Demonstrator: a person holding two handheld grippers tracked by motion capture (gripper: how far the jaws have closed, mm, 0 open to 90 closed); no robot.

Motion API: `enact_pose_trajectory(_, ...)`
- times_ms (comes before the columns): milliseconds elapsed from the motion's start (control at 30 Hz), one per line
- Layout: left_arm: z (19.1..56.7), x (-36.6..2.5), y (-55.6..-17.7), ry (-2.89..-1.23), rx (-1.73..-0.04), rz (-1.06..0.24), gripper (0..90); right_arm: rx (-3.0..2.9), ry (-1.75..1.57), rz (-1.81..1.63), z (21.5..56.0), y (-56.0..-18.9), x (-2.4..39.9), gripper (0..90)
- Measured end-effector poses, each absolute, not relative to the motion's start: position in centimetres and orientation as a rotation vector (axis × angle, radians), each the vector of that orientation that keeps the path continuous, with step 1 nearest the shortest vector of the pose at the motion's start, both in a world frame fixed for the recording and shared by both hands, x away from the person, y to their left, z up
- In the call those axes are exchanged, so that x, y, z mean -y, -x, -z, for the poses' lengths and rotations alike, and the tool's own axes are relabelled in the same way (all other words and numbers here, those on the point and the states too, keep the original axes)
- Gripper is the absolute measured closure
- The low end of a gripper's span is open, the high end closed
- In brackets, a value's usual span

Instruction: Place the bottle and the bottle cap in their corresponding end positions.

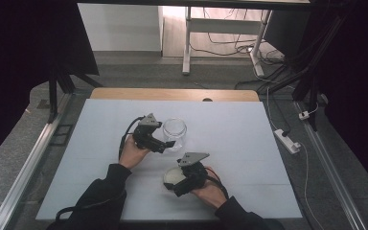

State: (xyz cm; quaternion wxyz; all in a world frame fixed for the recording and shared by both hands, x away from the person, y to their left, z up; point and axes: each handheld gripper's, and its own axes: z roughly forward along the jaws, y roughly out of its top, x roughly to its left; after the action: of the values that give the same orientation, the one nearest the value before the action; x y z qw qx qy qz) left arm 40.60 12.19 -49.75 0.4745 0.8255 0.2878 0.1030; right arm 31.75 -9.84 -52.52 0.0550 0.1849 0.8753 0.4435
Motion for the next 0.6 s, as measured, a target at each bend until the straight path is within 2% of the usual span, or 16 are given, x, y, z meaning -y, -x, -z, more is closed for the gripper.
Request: enact_pose_trajectory(600,49.0,-13.5,-38.2,-2.041,-0.724,-0.199,0.0,-2.625,-0.561,-1.393,51.5,-31.2,10.6,0.2)
